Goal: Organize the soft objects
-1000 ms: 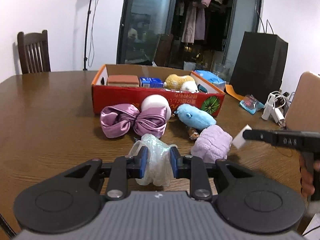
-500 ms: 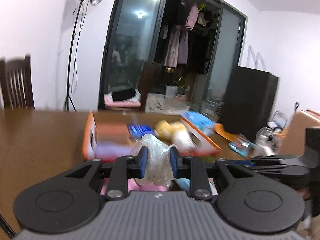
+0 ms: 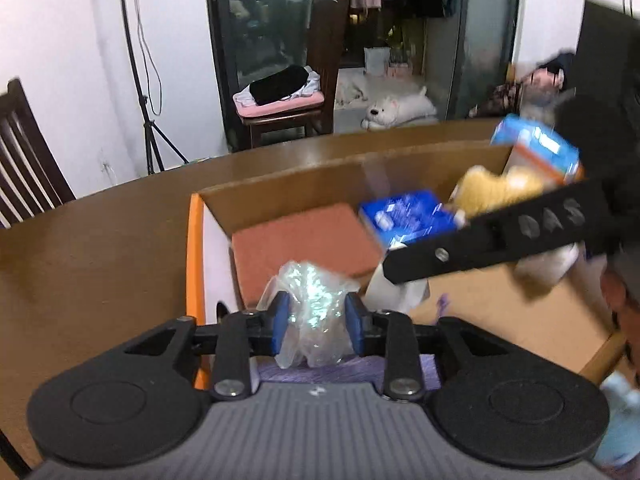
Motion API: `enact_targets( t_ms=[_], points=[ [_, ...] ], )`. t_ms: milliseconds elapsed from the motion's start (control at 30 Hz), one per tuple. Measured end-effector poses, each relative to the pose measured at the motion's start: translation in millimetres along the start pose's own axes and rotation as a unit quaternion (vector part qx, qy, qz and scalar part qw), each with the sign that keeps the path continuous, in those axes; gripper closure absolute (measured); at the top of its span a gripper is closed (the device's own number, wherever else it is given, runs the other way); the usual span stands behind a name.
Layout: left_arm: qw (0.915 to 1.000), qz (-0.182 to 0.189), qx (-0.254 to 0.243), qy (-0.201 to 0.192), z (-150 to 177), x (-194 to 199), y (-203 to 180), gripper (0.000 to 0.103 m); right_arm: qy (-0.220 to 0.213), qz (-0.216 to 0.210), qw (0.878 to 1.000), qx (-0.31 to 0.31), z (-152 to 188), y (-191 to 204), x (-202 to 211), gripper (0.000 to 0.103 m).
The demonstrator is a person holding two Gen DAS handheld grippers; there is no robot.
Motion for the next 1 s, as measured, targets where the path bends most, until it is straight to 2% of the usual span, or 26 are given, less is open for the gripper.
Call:
enact_targets(
  t_ms=[67,167,233,267,300,367,400,533,667,733,867,1000],
  points=[
    [1.0000,0.005,0.006,0.003,0.5,1.7,0.3,0.071,0.011,0.018,1.000,0.016,6.8,-1.4,-13.5,0.074],
    [0.9999,0.006,0.008,0.009,1.1,1.3,0.3,0.070,0.036,0.037,0.998,0.025,18.8,-6.1,-26.0,0.060],
    [0.9997,0.006,0.013,0.019,1.4,1.4,1.6,0.069,0.038,0.036,0.998,0.021,17.8,-5.9,-25.2,0.058],
    [0.9996,0.006,0.016,0.023,-0.5,0.9,2.9,0.066,0.033,0.035,0.999,0.022,16.3,-4.6,-25.1,0.051],
    [0.9996,0.002,0.017,0.022,-3.0,3.7,5.6,0.058,0.028,0.038,0.998,0.030,14.3,-3.5,-21.8,0.047],
    [0.9998,-0.013,0.016,0.004,-10.1,14.9,11.5,0.044,0.017,0.042,0.998,0.044,9.6,-0.2,-11.6,0.047],
    [0.9998,-0.016,0.009,0.000,-13.8,21.0,12.2,0.044,0.011,0.042,0.998,0.048,6.5,2.2,-3.5,0.047],
    [0.9994,-0.027,0.005,-0.022,-30.5,60.8,13.0,0.043,-0.025,0.046,0.996,0.076,-11.0,11.7,44.2,0.046],
    [0.9974,-0.039,-0.002,-0.060,-43.3,119.6,14.2,0.040,-0.067,0.061,0.988,0.122,-25.3,9.3,111.8,0.039],
    [0.9962,-0.043,0.000,-0.076,-44.4,152.8,13.9,0.038,-0.082,0.065,0.985,0.138,-26.0,2.0,149.2,0.038],
    [0.9937,-0.050,0.009,-0.100,-42.7,194.3,7.4,0.034,-0.114,0.093,0.976,0.160,-19.6,-17.6,216.6,0.037],
    [0.9904,-0.049,0.035,-0.124,-33.3,228.3,-7.2,0.033,-0.131,0.087,0.975,0.155,-8.0,-23.0,255.5,0.037]
  ],
)
Point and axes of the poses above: each gripper's, at about its wrist camera, not at the fingertips, and x roughly against the way its jaws point, y to its left, z to its underside, the point moved 10 cm from there along -x, roughly the way its jaws point, and after that the axes turned 11 degrees about -y, right-handed, at the moved point
